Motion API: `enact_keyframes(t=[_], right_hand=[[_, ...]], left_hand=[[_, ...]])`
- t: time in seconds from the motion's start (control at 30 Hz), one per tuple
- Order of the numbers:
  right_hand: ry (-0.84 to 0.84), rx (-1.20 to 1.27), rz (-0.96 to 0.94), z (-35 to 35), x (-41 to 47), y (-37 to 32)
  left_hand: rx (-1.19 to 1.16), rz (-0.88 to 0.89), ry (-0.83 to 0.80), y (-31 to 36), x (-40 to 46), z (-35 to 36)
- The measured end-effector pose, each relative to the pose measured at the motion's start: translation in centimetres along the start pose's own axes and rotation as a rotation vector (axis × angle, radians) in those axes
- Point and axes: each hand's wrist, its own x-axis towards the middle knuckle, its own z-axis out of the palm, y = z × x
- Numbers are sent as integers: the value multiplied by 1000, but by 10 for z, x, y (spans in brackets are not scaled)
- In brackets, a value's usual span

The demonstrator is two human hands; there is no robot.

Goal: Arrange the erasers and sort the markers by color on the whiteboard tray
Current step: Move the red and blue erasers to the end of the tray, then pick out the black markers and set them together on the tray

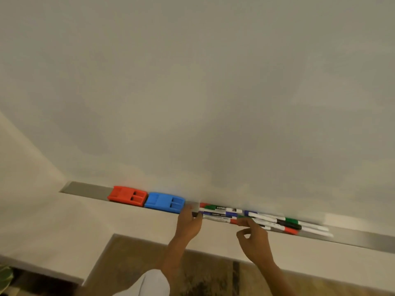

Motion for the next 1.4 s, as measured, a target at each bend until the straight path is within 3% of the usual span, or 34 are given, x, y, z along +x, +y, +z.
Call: enact_keyframes(t=[0.17,0.37,0.6,0.77,0.83,0.97,1.13,1.23,1.3,1.4], right_hand=[[-113,-93,-10,-1,16,10],[-269,-234,-90,13,25,18],[-294,-394,-270,10,39,25],[-165,-385,-504,-1,47,30],[-122,-334,-514,-8,49,32],[-96,-243,-425,-23,52,33],[-78,-100,-270,-37,40,36],[-115,20,-226,-56,33,51],[-7,31,-174,-82,31,75],[244,-293,-99,-126,39,126]], left_hand=[[80,-134,70,0,5,17],[110,-161,232,3,12,35],[-269,-169,418,14,1,38],[-530,-51,366,44,-6,52],[-629,-21,334,58,-4,63],[-681,-62,271,81,3,93],[-452,-81,12,88,-9,133],[-432,-57,-9,84,-19,135],[-536,-60,-26,80,-18,124],[-628,-68,-76,77,-19,111]])
